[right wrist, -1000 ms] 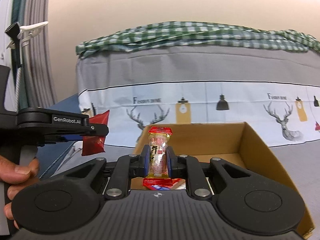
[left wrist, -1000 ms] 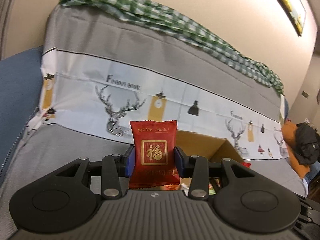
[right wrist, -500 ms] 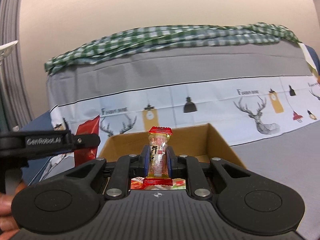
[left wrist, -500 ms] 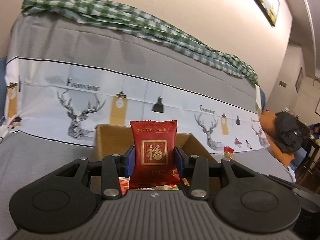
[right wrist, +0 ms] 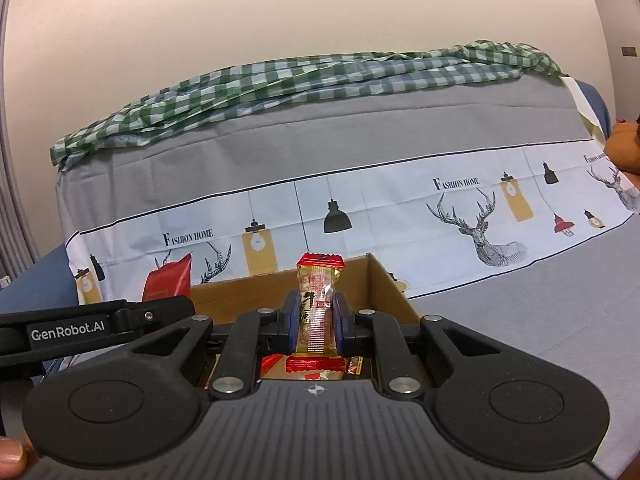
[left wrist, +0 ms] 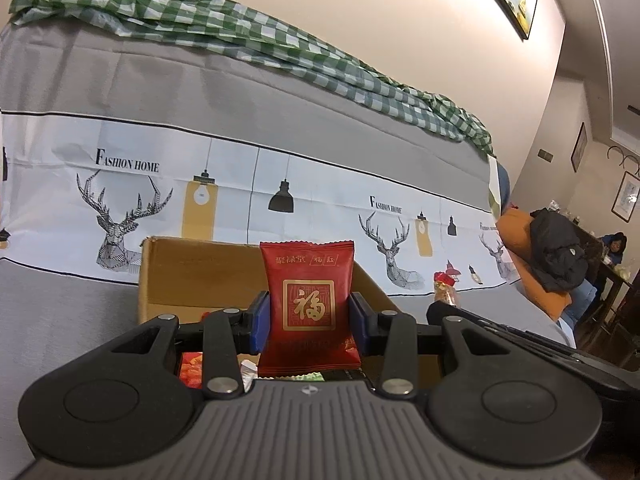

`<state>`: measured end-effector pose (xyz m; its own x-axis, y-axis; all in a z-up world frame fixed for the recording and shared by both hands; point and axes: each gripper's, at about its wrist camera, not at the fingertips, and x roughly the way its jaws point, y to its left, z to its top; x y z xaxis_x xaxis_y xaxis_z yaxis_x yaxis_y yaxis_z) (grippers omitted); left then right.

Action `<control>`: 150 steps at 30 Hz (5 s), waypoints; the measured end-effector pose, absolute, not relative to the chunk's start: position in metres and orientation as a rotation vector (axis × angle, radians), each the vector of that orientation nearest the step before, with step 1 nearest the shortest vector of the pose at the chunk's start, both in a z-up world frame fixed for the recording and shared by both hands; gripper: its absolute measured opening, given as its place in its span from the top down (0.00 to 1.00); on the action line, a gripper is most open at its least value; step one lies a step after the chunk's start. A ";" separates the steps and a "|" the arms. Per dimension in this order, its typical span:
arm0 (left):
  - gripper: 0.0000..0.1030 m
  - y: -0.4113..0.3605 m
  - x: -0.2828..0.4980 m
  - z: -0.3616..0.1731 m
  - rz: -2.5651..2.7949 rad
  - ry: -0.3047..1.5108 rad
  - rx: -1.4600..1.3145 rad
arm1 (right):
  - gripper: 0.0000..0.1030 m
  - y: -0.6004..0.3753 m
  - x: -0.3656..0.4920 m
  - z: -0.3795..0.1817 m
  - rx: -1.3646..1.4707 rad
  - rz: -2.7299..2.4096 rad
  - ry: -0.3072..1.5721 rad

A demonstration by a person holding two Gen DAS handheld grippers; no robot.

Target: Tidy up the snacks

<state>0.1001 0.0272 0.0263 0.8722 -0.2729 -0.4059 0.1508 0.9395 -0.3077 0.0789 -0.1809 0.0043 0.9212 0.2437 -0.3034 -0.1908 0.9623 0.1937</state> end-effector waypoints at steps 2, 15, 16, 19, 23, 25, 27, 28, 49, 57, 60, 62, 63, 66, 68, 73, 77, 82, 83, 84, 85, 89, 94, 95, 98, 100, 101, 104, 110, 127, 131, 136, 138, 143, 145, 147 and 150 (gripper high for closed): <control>0.56 0.025 0.101 0.026 -0.230 0.458 -0.272 | 0.83 -0.181 0.080 0.004 0.162 0.221 0.335; 0.56 0.022 0.104 0.025 -0.242 0.460 -0.282 | 0.83 -0.181 0.080 0.003 0.153 0.210 0.335; 0.56 0.022 0.104 0.025 -0.243 0.458 -0.284 | 0.83 -0.181 0.080 0.003 0.152 0.209 0.334; 0.52 0.023 0.106 0.024 -0.285 0.474 -0.303 | 0.83 -0.180 0.081 0.003 0.150 0.207 0.340; 0.34 0.026 0.107 0.025 -0.285 0.475 -0.281 | 0.59 -0.176 0.086 -0.001 0.135 0.165 0.380; 0.33 0.032 0.106 0.026 -0.277 0.469 -0.298 | 0.56 -0.179 0.088 -0.002 0.158 0.149 0.387; 0.33 0.037 0.105 0.024 -0.268 0.474 -0.306 | 0.56 -0.183 0.090 -0.003 0.188 0.145 0.397; 0.32 0.039 0.104 0.025 -0.263 0.476 -0.300 | 0.55 -0.184 0.091 -0.003 0.195 0.144 0.400; 0.00 0.012 -0.012 0.004 0.000 0.780 -0.223 | 0.01 -0.229 0.018 0.010 0.222 0.171 0.595; 0.00 0.014 -0.006 -0.014 0.016 0.806 -0.190 | 0.01 -0.212 0.029 -0.014 0.113 0.187 0.698; 0.00 0.014 -0.001 -0.016 0.033 0.812 -0.198 | 0.01 -0.210 0.030 -0.015 0.090 0.167 0.692; 0.00 0.013 0.004 -0.019 0.035 0.828 -0.201 | 0.01 -0.210 0.032 -0.018 0.092 0.170 0.700; 0.00 0.011 0.005 -0.020 0.031 0.835 -0.198 | 0.01 -0.208 0.032 -0.019 0.088 0.170 0.706; 0.00 0.007 0.005 -0.020 0.027 0.825 -0.180 | 0.01 -0.204 0.034 -0.020 0.057 0.170 0.702; 0.00 0.006 0.004 -0.020 0.027 0.822 -0.173 | 0.01 -0.200 0.033 -0.022 0.041 0.172 0.703; 0.00 0.007 0.004 -0.018 0.032 0.814 -0.188 | 0.01 -0.197 0.033 -0.022 0.029 0.178 0.698; 0.00 0.008 0.004 -0.017 0.041 0.810 -0.193 | 0.01 -0.196 0.033 -0.023 0.020 0.181 0.698; 0.00 0.010 0.005 -0.017 0.044 0.811 -0.200 | 0.01 -0.195 0.033 -0.023 0.012 0.182 0.697; 0.00 0.010 0.005 -0.017 0.043 0.811 -0.201 | 0.01 -0.195 0.032 -0.023 0.011 0.183 0.695; 0.00 0.010 0.005 -0.017 0.043 0.811 -0.202 | 0.01 -0.194 0.032 -0.023 0.009 0.183 0.693; 0.00 0.010 0.004 -0.017 0.042 0.810 -0.203 | 0.01 -0.194 0.032 -0.023 0.007 0.183 0.693; 0.00 0.010 0.004 -0.016 0.040 0.807 -0.203 | 0.01 -0.192 0.031 -0.024 -0.004 0.187 0.690; 0.00 0.010 0.004 -0.016 0.040 0.804 -0.210 | 0.01 -0.190 0.030 -0.024 -0.016 0.191 0.685; 0.00 0.010 0.004 -0.016 0.040 0.802 -0.208 | 0.01 -0.190 0.030 -0.024 -0.019 0.192 0.685; 0.00 0.010 0.004 -0.015 0.039 0.805 -0.210 | 0.01 -0.190 0.030 -0.024 -0.025 0.194 0.684; 0.00 0.010 0.004 -0.015 0.038 0.801 -0.207 | 0.01 -0.189 0.030 -0.024 -0.028 0.195 0.683; 0.00 0.009 0.004 -0.015 0.038 0.801 -0.207 | 0.01 -0.189 0.030 -0.024 -0.029 0.196 0.682; 0.00 0.009 0.004 -0.015 0.036 0.800 -0.210 | 0.01 -0.188 0.029 -0.024 -0.032 0.196 0.682; 0.00 0.009 0.004 -0.014 0.034 0.802 -0.212 | 0.01 -0.188 0.029 -0.024 -0.032 0.194 0.681; 0.00 0.012 0.005 -0.016 0.025 0.806 -0.221 | 0.01 -0.187 0.030 -0.026 -0.037 0.202 0.675; 0.00 0.011 0.005 -0.017 0.022 0.808 -0.221 | 0.01 -0.187 0.030 -0.028 -0.037 0.202 0.673; 0.00 0.011 0.005 -0.018 0.022 0.809 -0.225 | 0.01 -0.187 0.031 -0.028 -0.032 0.203 0.676; 0.00 0.010 0.005 -0.018 0.021 0.809 -0.226 | 0.01 -0.187 0.031 -0.027 -0.029 0.202 0.678; 0.00 0.010 0.006 -0.019 0.014 0.815 -0.235 | 0.01 -0.188 0.031 -0.028 -0.027 0.201 0.678; 0.00 0.010 0.006 -0.019 0.014 0.813 -0.231 | 0.01 -0.188 0.031 -0.028 -0.024 0.202 0.677; 0.00 0.010 0.006 -0.019 0.013 0.813 -0.232 | 0.01 -0.188 0.030 -0.028 -0.024 0.202 0.676; 0.00 0.010 0.006 -0.019 0.009 0.810 -0.235 | 0.01 -0.188 0.030 -0.027 -0.023 0.201 0.676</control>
<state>0.0058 0.0103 -0.0192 0.6909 -0.0816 -0.7183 -0.0978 0.9739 -0.2047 0.0300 -0.1877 -0.0272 0.7617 0.1776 -0.6231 -0.1921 0.9804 0.0445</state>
